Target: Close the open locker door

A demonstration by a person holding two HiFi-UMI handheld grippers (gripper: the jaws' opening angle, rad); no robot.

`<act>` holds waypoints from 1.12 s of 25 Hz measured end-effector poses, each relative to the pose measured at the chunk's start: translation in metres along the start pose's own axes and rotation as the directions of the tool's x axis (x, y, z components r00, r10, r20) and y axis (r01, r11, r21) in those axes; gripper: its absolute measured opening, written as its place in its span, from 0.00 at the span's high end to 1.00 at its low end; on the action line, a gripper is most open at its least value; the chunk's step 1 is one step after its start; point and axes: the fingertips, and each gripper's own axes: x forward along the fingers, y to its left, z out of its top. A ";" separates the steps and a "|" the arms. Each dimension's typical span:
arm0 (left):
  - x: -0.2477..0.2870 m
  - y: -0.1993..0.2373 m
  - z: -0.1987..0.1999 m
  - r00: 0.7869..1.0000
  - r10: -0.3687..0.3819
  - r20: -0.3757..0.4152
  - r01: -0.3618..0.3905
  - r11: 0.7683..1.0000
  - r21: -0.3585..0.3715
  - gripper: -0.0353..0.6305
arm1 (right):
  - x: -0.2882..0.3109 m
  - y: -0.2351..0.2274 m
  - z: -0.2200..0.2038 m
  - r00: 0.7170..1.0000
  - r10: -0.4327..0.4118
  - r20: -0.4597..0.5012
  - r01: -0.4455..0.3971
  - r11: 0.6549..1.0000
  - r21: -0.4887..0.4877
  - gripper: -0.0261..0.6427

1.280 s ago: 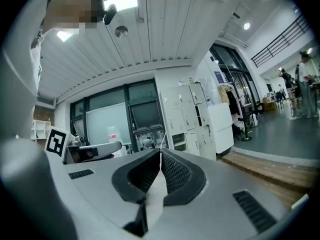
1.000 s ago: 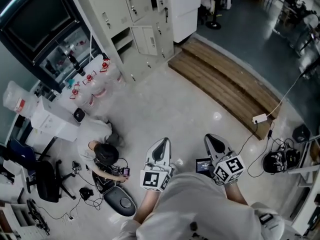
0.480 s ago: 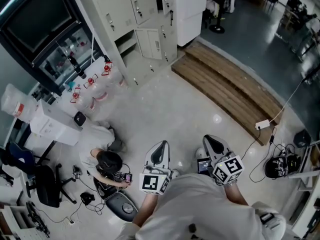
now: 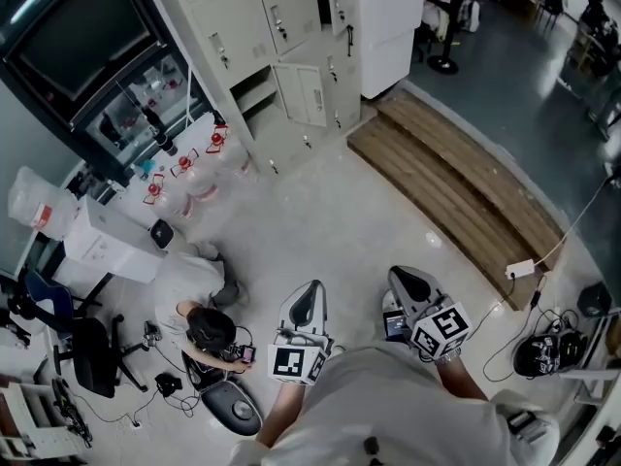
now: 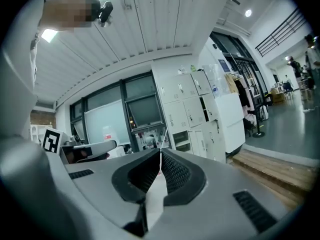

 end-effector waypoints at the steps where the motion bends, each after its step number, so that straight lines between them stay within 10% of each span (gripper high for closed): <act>1: 0.013 0.000 0.001 1.000 0.009 0.000 -0.009 1.000 0.004 0.94 | 0.006 -0.012 0.005 1.000 0.012 -0.003 -0.012 1.000 0.000 0.92; 14: 0.166 -0.017 0.008 0.983 0.178 0.031 -0.179 0.984 0.002 0.94 | 0.062 -0.175 0.058 0.990 0.141 -0.019 -0.141 0.990 -0.007 0.92; 28: 0.262 -0.002 -0.014 0.985 0.174 0.013 -0.174 0.985 -0.011 0.94 | 0.108 -0.257 0.065 0.993 0.104 -0.051 -0.104 0.994 -0.010 0.92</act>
